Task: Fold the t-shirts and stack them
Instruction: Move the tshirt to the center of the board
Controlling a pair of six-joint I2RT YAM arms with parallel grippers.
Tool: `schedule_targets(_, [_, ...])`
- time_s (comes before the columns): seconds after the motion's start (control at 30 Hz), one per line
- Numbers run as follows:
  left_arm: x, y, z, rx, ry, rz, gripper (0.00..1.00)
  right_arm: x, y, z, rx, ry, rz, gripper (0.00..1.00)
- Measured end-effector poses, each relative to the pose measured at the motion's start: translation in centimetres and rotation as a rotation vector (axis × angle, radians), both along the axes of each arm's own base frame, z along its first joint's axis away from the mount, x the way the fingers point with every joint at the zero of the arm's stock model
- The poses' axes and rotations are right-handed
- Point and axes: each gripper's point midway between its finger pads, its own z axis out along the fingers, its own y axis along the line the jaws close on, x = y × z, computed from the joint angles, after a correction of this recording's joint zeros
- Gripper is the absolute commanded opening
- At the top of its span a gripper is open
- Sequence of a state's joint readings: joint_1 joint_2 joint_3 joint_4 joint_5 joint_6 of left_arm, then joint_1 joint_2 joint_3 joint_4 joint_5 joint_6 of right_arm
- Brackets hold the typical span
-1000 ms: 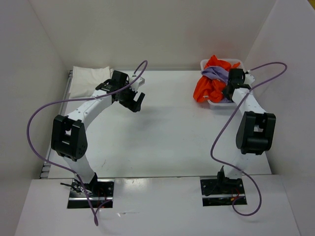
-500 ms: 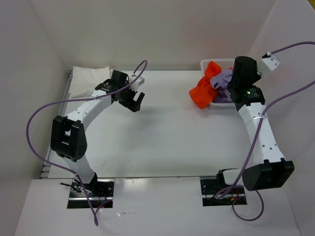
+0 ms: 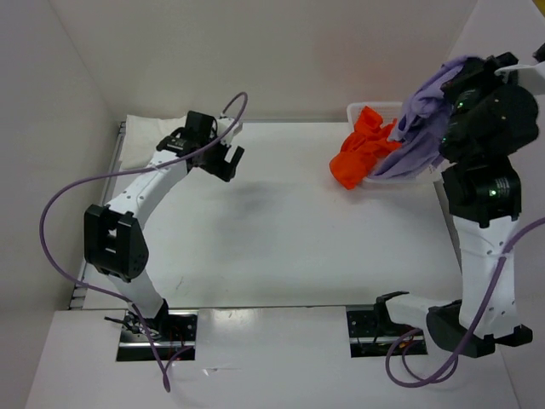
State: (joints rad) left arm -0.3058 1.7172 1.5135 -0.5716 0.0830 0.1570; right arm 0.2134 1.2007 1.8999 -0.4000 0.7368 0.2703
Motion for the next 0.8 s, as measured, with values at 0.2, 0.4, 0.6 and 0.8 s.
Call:
schedule_targets(0.2, [2.8,7.6,6.7,-0.083,-0.128,0.192,1.0,-0.6,6.4,7.9,-0.043,-0.197,0.35,0.0])
schedule_targets(0.4, [0.0,14.5,14.0,-0.12,-0.296,0.349,1.0,2.8,22.9,7.5,-0.116,-0.135,0.68,0.0])
schedule_targets(0.6, [-2.9,16.7,16.0,-0.14,-0.351,0.391,1.0,7.9,37.1,-5.2,-0.308,0.187,0.801,0.0])
schedule_targets(0.8, [-3.0,17.5,14.6,-0.158,-0.309,0.419,1.0,11.9,32.4,-11.3,-0.309,0.381,0.631,0.07])
